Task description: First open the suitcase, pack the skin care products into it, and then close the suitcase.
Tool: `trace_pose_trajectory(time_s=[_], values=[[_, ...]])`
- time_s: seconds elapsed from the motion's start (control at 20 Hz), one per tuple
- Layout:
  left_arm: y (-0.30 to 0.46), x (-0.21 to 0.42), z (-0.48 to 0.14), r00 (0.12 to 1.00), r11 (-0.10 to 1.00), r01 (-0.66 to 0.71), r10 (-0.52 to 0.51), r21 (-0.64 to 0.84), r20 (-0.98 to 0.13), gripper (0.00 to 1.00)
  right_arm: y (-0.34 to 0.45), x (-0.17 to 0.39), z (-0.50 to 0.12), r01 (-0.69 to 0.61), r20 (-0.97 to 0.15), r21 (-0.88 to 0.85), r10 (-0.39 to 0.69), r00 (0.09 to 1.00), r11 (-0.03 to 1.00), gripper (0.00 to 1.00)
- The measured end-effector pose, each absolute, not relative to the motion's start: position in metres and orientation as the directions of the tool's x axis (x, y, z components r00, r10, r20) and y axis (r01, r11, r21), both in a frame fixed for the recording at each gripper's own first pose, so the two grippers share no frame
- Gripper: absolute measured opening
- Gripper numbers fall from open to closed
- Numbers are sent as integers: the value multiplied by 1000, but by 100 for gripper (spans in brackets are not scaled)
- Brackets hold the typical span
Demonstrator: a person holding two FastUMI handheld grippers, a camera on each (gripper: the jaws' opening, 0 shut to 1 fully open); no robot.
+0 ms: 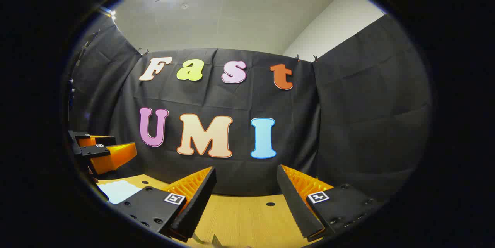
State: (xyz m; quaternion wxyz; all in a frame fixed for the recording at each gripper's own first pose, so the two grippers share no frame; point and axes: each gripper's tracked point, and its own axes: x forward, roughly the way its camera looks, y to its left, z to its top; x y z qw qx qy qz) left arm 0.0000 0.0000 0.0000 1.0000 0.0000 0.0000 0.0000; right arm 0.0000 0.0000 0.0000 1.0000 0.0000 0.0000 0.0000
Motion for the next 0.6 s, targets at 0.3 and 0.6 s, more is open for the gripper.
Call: trace_pose_trajectory(time_s=[0.3,0.6], values=[[4,1,-4,998,998,-60,60,22,9,94,-7,13,1,-19,23,-18,20,1000,1000,98],[17,-15,-28,987,984,-155,158,89,-26,95,4,29,-11,-127,47,1,127,991,992,98]])
